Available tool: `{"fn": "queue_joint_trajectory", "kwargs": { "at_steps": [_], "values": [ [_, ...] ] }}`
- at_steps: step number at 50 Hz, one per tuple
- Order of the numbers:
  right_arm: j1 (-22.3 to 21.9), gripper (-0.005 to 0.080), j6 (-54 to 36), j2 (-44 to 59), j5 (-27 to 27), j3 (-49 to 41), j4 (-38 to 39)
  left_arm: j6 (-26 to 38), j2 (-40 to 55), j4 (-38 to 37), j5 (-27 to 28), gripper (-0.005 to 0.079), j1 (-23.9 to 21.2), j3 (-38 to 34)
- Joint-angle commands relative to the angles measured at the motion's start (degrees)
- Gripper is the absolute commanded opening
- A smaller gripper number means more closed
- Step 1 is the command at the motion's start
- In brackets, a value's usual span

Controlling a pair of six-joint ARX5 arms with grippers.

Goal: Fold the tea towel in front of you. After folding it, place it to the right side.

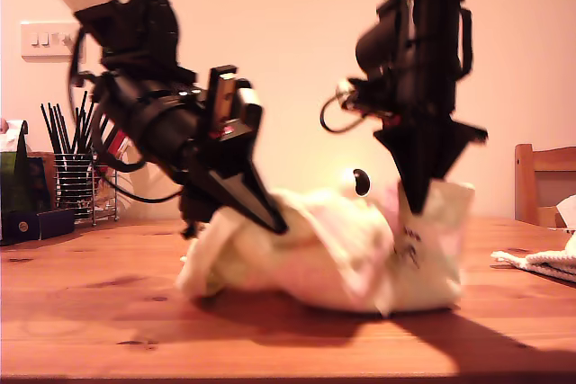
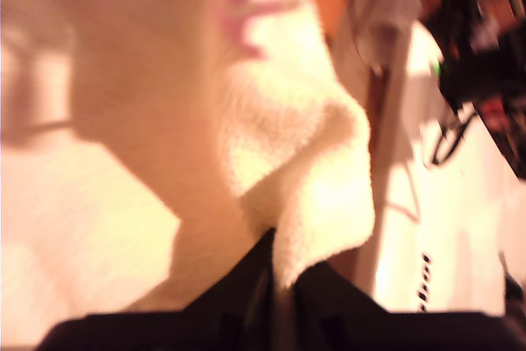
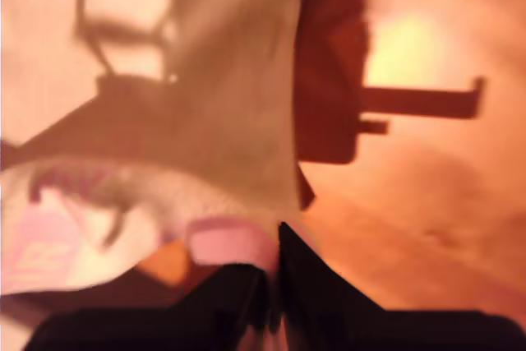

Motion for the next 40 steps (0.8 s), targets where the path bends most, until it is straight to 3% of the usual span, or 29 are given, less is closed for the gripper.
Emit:
{"fn": "queue_joint_trajectory", "kwargs": {
  "at_steps": [1, 5, 10, 29, 34, 40],
  "values": [
    [0.63, 0.0104, -0.37, -1.22, -1.05, -0.13, 0.02, 0.68, -0.72, -0.04, 0.22, 0.0237, -0.31, -0.37],
    [0.79, 0.0228, -0.39, -1.88, -1.77, -0.11, -0.02, 0.68, -0.72, -1.03, 0.20, 0.0374, -0.39, -0.37],
    [0.87, 0.0321, -0.85, -3.45, -1.68, -0.11, -0.07, 0.68, -0.72, -3.32, 0.20, 0.0415, -0.33, -0.37],
    [0.44, 0.0334, -2.93, -8.17, -4.09, 0.15, 3.48, 1.27, -0.85, -12.11, 0.63, 0.0413, 0.28, -0.35],
    [0.46, 0.0333, -2.78, -8.17, -4.52, 0.15, 9.77, 1.27, -0.85, -11.10, -1.25, 0.0352, 1.09, -0.35],
    [0.44, 0.0280, -2.73, -7.98, -4.52, 0.15, 15.02, -1.01, -0.85, -5.40, -5.20, 0.0131, 2.73, -0.33]
  ]
}}
